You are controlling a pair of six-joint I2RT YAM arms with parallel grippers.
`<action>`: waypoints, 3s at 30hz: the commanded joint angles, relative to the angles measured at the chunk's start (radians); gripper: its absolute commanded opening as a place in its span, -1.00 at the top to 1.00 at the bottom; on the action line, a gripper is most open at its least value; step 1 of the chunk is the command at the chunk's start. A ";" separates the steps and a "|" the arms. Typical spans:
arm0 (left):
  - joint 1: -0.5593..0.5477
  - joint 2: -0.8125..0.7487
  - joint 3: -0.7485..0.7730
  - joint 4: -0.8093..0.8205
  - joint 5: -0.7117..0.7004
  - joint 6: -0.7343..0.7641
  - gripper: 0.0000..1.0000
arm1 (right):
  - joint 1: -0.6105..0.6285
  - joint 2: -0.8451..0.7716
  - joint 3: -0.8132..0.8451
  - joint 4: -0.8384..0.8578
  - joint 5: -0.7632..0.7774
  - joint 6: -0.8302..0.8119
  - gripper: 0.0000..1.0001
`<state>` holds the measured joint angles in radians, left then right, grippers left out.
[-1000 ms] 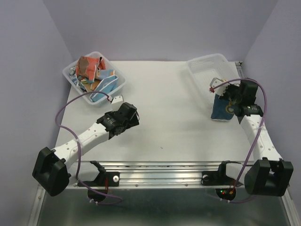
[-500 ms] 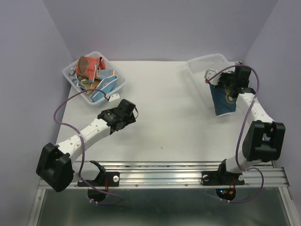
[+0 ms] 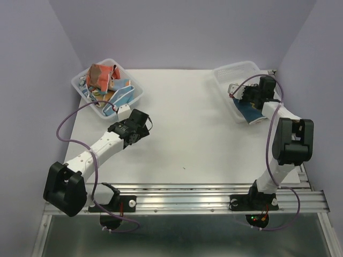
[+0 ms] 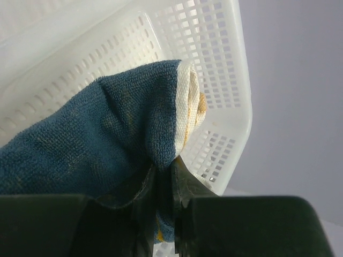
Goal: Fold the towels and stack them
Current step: Neatly place the folded towel into the bin, then grab crumpled towel
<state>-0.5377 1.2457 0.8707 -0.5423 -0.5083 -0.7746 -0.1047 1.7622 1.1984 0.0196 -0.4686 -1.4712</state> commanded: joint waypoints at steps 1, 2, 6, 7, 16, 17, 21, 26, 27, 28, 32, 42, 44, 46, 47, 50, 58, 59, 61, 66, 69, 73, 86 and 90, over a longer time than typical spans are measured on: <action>0.028 0.017 0.045 -0.002 -0.027 0.008 -0.98 | 0.005 0.045 0.065 0.152 -0.030 -0.020 0.99; 0.031 0.018 0.044 0.001 -0.029 0.008 -0.98 | 0.005 0.055 0.072 0.154 -0.031 -0.017 0.99; 0.044 0.040 0.037 0.030 -0.010 -0.003 -0.97 | 0.008 0.103 0.084 0.184 -0.030 -0.014 0.99; 0.045 0.044 0.039 0.033 -0.012 -0.005 -0.98 | 0.008 0.111 0.084 0.195 -0.031 -0.011 0.99; 0.071 0.080 0.051 0.039 -0.006 0.008 -0.98 | 0.017 0.209 0.125 0.289 -0.018 0.009 0.98; 0.073 0.087 0.051 0.041 -0.003 0.009 -0.98 | 0.019 0.217 0.138 0.290 -0.018 0.009 0.95; 0.077 0.095 0.053 0.047 0.004 0.015 -0.97 | 0.030 0.233 0.162 0.276 -0.002 0.009 0.44; 0.079 0.087 0.057 0.050 0.010 0.024 -0.98 | 0.033 0.212 0.138 0.318 0.002 0.041 -1.00; 0.079 0.084 0.060 0.050 0.011 0.028 -0.98 | 0.033 0.203 0.126 0.324 0.007 0.058 -1.00; 0.079 0.077 0.065 0.053 0.017 0.035 -0.97 | 0.034 0.194 0.119 0.338 0.008 0.064 -1.00; 0.079 0.044 0.085 0.070 0.024 0.058 -0.98 | 0.040 0.112 0.078 0.352 0.016 0.103 -1.00; 0.085 -0.094 0.140 0.183 0.010 0.129 -0.97 | 0.056 -0.110 0.294 0.008 -0.068 0.933 -1.00; 0.103 -0.092 0.169 0.208 0.019 0.158 -0.98 | 0.056 -0.102 0.367 -0.017 -0.088 1.214 -1.00; 0.166 -0.080 0.212 0.243 0.060 0.199 -0.98 | 0.083 -0.116 0.367 -0.060 -0.110 1.425 -1.00; 0.189 -0.056 0.224 0.258 0.073 0.213 -0.98 | 0.103 -0.136 0.318 0.039 -0.081 1.501 -1.00; 0.292 0.019 0.316 0.280 0.112 0.274 -0.98 | 0.256 -0.194 0.191 0.056 0.079 1.729 -1.00; 0.461 0.208 0.405 0.381 0.321 0.497 -0.98 | 0.419 -0.175 -0.002 0.020 0.266 1.939 -1.00; 0.484 0.236 0.407 0.392 0.342 0.514 -0.98 | 0.419 -0.158 -0.008 0.013 0.266 1.950 -1.00; 0.501 0.265 0.395 0.439 0.404 0.575 -0.98 | 0.419 -0.133 -0.011 0.006 0.246 1.970 -1.00; 0.530 0.368 0.404 0.518 0.628 0.670 -0.98 | 0.419 -0.099 0.010 0.033 0.208 1.976 -1.00; 0.528 0.412 0.418 0.533 0.688 0.695 -0.97 | 0.416 -0.084 0.013 0.062 0.200 1.976 -1.00; 0.528 0.463 0.441 0.532 0.694 0.730 -0.97 | 0.390 -0.053 0.036 0.082 0.133 2.020 -1.00; 0.528 0.583 0.536 0.475 0.645 0.761 -0.39 | 0.355 -0.072 0.006 0.099 0.152 2.036 -1.00; 0.528 0.606 0.551 0.461 0.616 0.768 -0.19 | 0.350 -0.139 -0.020 0.088 0.246 2.045 -1.00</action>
<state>-0.0071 1.8450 1.3727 -0.0715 0.1390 -0.0319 0.2543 1.7267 1.1946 0.0734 -0.3088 0.5594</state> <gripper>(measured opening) 0.608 1.000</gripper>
